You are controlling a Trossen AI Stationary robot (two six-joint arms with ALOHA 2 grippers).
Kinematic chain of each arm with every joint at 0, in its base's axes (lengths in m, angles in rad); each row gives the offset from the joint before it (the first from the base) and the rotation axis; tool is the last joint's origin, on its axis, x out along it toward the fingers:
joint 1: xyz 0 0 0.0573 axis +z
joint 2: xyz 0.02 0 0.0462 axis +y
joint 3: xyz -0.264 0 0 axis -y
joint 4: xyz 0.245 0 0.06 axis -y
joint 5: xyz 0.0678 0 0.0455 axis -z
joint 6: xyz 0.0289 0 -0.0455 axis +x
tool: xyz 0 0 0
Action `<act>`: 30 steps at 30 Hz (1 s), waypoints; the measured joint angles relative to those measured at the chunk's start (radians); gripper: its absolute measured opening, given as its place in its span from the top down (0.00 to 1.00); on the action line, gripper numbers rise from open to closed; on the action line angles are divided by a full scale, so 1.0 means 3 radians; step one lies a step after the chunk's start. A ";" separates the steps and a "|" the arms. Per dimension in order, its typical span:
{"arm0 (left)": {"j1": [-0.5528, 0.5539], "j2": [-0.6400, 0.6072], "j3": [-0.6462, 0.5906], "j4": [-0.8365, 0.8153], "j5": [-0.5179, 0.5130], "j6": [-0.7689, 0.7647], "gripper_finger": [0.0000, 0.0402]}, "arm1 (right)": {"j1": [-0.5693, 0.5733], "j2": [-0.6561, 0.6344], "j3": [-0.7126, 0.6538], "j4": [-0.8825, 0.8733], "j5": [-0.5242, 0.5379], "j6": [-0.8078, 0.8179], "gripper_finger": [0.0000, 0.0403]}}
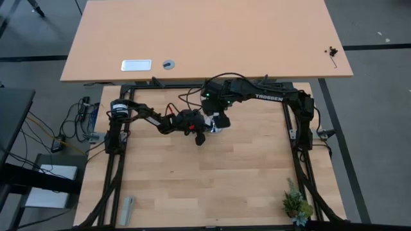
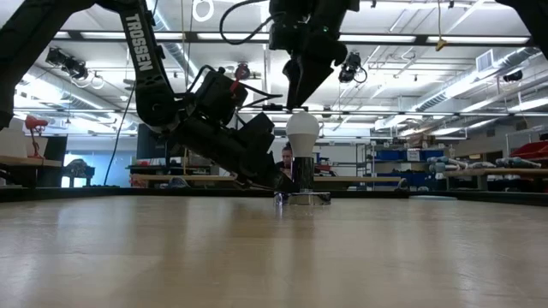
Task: Screw lightbulb
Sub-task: Insert the lightbulb into the lamp
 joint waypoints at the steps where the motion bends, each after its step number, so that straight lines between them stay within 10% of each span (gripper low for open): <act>1: 0.0000 -0.0001 0.0000 0.0000 0.0000 0.0000 0.98 | -0.0003 0.0000 0.0000 -0.0012 -0.0057 -0.0004 0.27; 14: 0.0000 0.0001 0.0000 0.0001 0.0005 0.0000 0.98 | -0.0079 -0.0001 -0.0306 0.0177 -0.0151 0.0028 0.28; 30: 0.0000 0.0000 0.0000 0.0001 -0.0001 -0.0008 0.98 | -0.0067 -0.0025 -0.0400 0.0342 0.0187 0.2033 0.36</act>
